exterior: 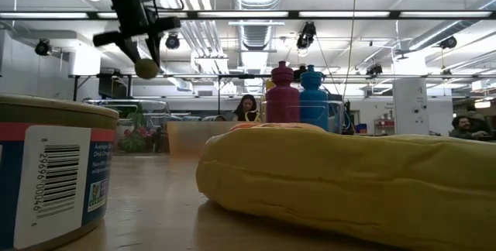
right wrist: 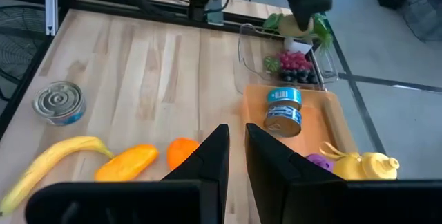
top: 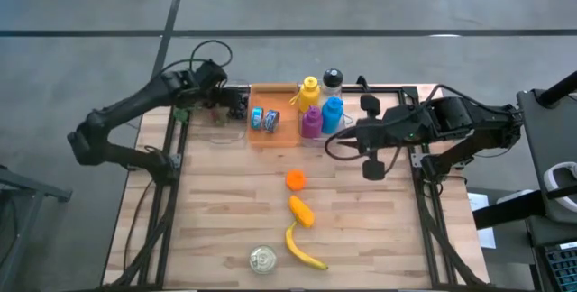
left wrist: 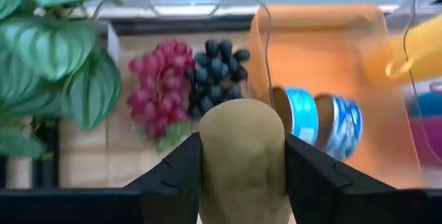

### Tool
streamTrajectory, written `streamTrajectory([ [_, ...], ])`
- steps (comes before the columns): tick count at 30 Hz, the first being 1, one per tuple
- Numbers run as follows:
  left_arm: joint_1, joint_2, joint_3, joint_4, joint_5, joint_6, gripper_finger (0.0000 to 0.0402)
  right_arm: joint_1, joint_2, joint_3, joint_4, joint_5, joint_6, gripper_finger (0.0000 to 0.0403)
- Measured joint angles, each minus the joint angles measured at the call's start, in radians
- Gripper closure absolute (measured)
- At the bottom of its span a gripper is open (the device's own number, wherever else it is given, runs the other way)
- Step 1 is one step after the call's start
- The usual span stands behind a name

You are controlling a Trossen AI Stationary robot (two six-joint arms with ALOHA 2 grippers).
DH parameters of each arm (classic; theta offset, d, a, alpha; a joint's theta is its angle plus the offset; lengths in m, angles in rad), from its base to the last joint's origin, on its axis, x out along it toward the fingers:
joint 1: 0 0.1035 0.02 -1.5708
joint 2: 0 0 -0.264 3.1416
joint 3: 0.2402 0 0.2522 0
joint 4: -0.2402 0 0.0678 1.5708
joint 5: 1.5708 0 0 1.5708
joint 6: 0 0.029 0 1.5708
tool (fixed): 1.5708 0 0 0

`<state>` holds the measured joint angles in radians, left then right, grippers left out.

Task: Pick & Place Food Item
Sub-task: Put the kiwi into the left transparent bin

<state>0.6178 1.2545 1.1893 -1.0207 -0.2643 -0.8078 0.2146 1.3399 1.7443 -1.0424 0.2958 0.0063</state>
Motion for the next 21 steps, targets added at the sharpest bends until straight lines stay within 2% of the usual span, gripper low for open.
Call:
streamTrajectory([
  [10, 0.147, 0.033, -0.17, 0.263, 0.032, 0.094, 0.0241, 0.0, 0.0, 0.0, 0.006, -0.005, 0.009, 0.036],
  [21, 0.203, 0.212, -0.18, 0.371, 0.031, 0.151, 0.0241, 0.001, 0.0, 0.0, 0.008, -0.005, -0.006, 0.036],
])
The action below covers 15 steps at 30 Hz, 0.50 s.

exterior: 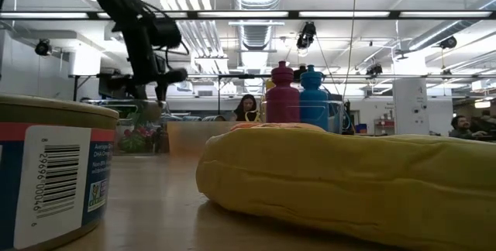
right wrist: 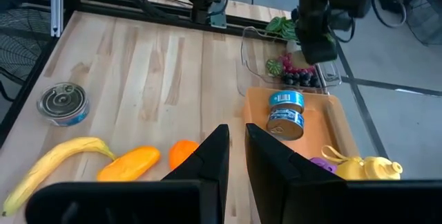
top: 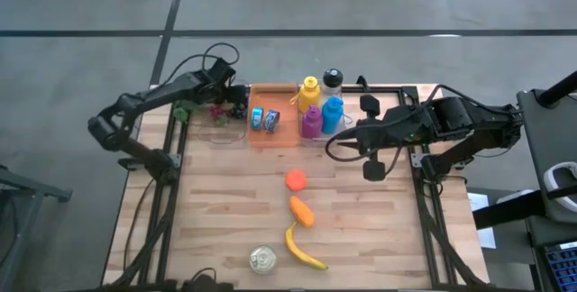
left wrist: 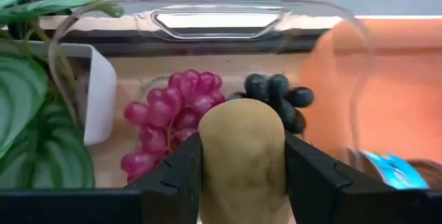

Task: Pick & Place Food Item
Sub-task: Put the kiwi into the left transparent bin

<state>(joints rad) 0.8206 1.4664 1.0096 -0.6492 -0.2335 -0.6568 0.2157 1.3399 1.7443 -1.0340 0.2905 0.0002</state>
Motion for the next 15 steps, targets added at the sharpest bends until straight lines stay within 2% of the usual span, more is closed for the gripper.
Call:
streamTrajectory([
  [10, 0.032, 0.095, 0.002, 0.037, -0.036, 0.005, 0.0239, 0.0, 0.0, 0.0, 0.0, -0.002, 0.0, 0.036],
  [15, 0.033, 0.092, 0.002, 0.039, -0.036, 0.003, 0.0202, 0.0, 0.0, 0.0, -0.001, -0.002, 0.0, 0.036],
])
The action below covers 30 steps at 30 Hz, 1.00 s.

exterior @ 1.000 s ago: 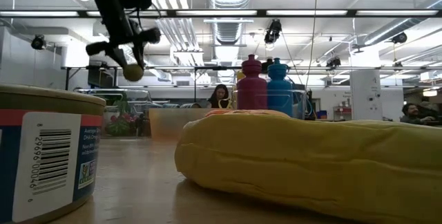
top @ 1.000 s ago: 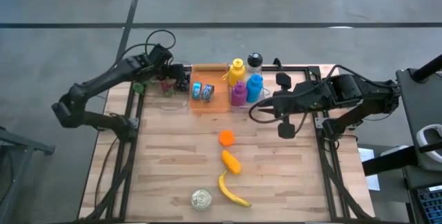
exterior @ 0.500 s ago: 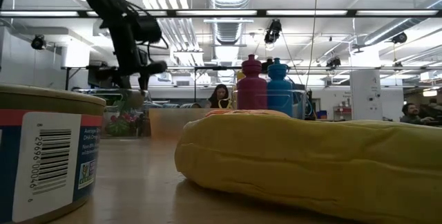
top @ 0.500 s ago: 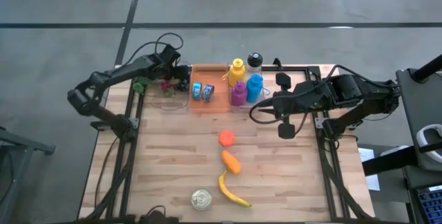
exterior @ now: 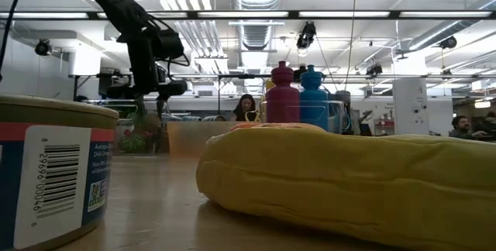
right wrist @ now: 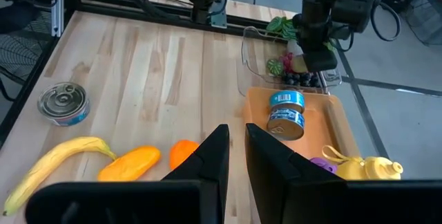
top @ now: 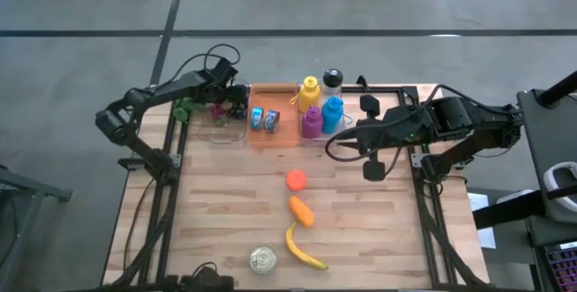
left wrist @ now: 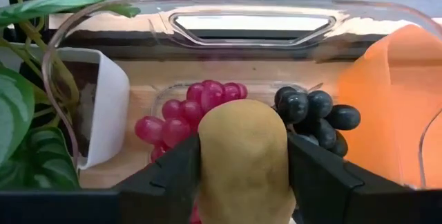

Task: Pick & Place Food Item
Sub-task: Put the kiwi into the left transparent bin, then put the orange into the left transparent bin

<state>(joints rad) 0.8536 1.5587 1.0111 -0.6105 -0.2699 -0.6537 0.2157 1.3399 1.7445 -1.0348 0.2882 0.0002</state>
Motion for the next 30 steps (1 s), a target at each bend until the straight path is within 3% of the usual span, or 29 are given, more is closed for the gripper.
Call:
streamTrajectory([
  [13, 0.001, -0.004, 0.0, 0.002, -0.015, 0.034, 0.0097, 0.0, 0.0, 0.0, -0.001, 0.0, 0.0, 0.036],
  [21, 0.001, -0.049, 0.049, -0.015, -0.015, 0.154, 0.0084, 0.0, 0.0, 0.0, -0.001, 0.0, 0.0, 0.036],
  [30, -0.069, -0.251, 0.083, -0.047, -0.007, 0.149, 0.0091, 0.0, 0.0, 0.0, -0.001, 0.0, -0.003, 0.036],
])
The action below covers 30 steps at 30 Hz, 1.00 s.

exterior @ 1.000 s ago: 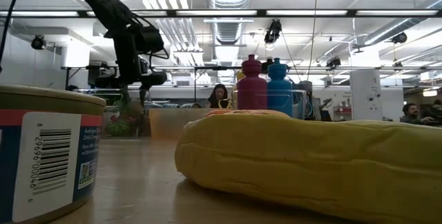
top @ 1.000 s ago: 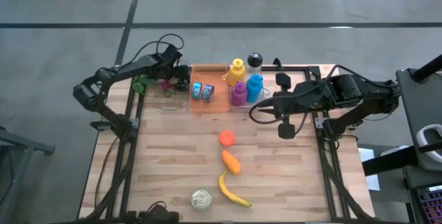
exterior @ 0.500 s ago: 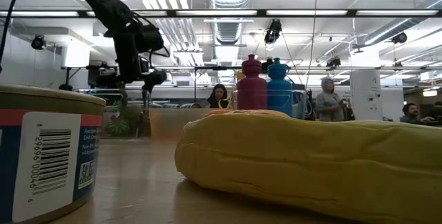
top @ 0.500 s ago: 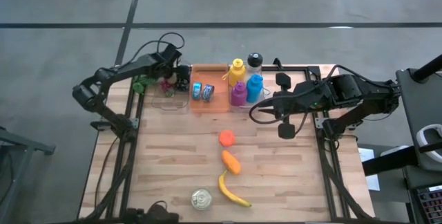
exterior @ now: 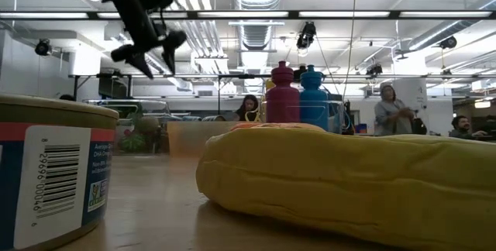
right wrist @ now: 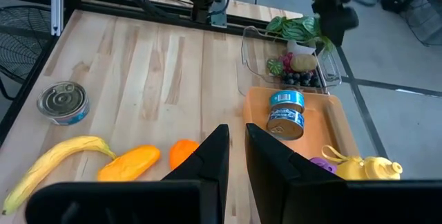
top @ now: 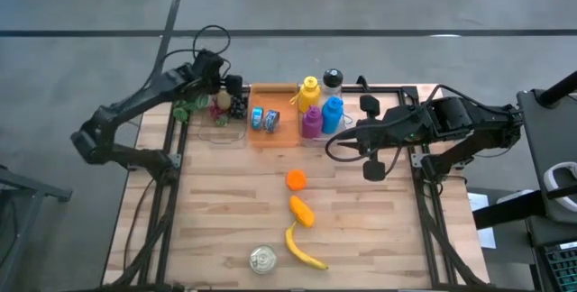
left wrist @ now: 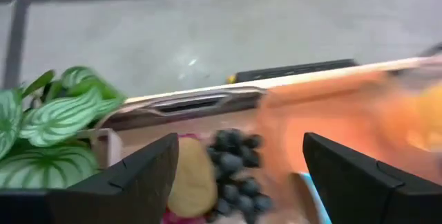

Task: Pick & Place Food Item
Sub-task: Put the orange into the left transparent bin

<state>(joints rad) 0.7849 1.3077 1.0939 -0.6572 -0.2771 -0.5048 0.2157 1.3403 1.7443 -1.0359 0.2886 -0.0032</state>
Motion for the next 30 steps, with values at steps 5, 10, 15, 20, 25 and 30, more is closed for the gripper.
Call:
streamTrajectory([
  [5, -0.153, -0.1, 0.0, 0.001, 0.0, 0.0, 0.0089, 0.0, 0.0, 0.0, 0.0, 0.0, 0.0, 0.036],
  [10, -0.377, -0.141, 0.0, 0.004, -0.004, -0.033, 0.0086, 0.0, 0.0, 0.0, 0.001, 0.0, -0.025, 0.036],
  [15, -0.629, -0.139, 0.0, 0.011, -0.05, -0.119, 0.0087, 0.0, 0.001, 0.0, 0.003, 0.0, -0.03, 0.036],
  [20, -0.882, -0.134, -0.002, 0.03, -0.197, -0.263, 0.0086, 0.0, 0.001, 0.0, 0.003, 0.0, -0.026, 0.036],
  [25, -1.11, -0.134, -0.003, 0.103, -0.356, -0.282, 0.0083, 0.0, 0.001, 0.0, 0.008, 0.0, -0.02, 0.036],
  [30, -1.255, -0.129, -0.004, 0.146, -0.501, -0.282, 0.0086, 0.0, 0.001, 0.0, 0.014, -0.012, 0.033, 0.036],
])
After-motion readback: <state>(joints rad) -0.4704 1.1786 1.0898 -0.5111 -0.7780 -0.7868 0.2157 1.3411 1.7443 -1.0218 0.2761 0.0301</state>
